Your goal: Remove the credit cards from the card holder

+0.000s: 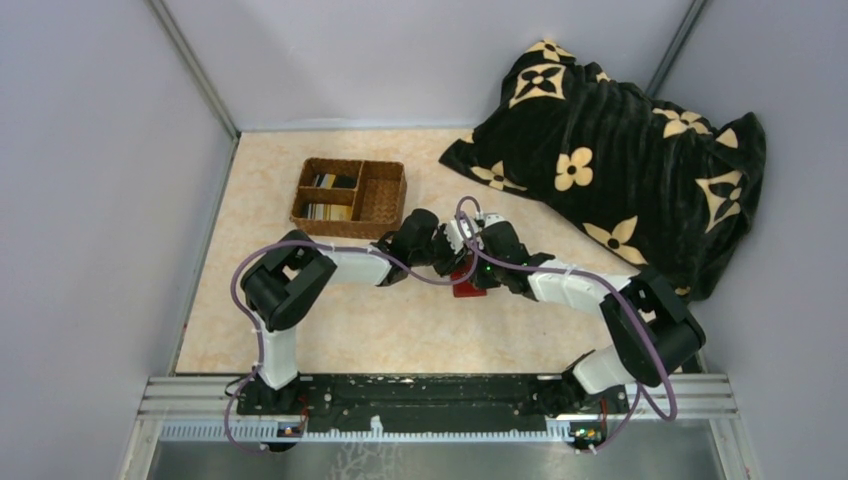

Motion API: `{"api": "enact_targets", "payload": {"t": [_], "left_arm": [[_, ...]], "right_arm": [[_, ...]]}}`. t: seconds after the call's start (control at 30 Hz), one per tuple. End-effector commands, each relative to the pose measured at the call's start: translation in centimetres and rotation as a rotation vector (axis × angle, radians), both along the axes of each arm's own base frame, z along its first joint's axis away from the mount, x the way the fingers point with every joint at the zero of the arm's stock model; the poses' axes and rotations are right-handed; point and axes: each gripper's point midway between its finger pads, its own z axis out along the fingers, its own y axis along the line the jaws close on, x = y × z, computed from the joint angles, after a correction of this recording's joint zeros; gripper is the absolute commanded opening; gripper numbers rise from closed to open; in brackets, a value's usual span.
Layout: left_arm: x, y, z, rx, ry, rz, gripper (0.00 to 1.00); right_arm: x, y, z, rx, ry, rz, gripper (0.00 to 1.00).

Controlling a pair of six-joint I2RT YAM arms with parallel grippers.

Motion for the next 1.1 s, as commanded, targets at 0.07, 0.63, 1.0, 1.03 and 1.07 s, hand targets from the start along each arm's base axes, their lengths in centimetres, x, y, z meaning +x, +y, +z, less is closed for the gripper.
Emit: {"api": "enact_targets", "payload": {"t": [0.07,0.63,1.0,1.03,1.07], "left_arm": [[-4.2,0.7,-4.6,0.109,0.143,-0.15,0.2],[-5.0,1.9,-3.7,0.064,0.185,-0.115,0.94],[-5.1,2.6,0.0,-0.018,0.12,-0.068,0.93],[-4.9,2.7,0.7,-0.027,0.105,-0.055,0.92],[-4.8,2.7,1.2,-0.032,0.097,-0.048,0.92]], "right_arm": [[-0.4,-0.9,0.1,-0.009,0.006,-0.001,0.0],[0.7,-0.6,8.3,0.099,-0.146,-0.001,0.0],[0.2,-0.3,5.9,0.118,-0.075,0.045,0.0],[0.2,-0.2,5.8,0.138,-0.069,0.048,0.0],[0.1,0.0,5.9,0.16,-0.069,0.058,0.0]]}}
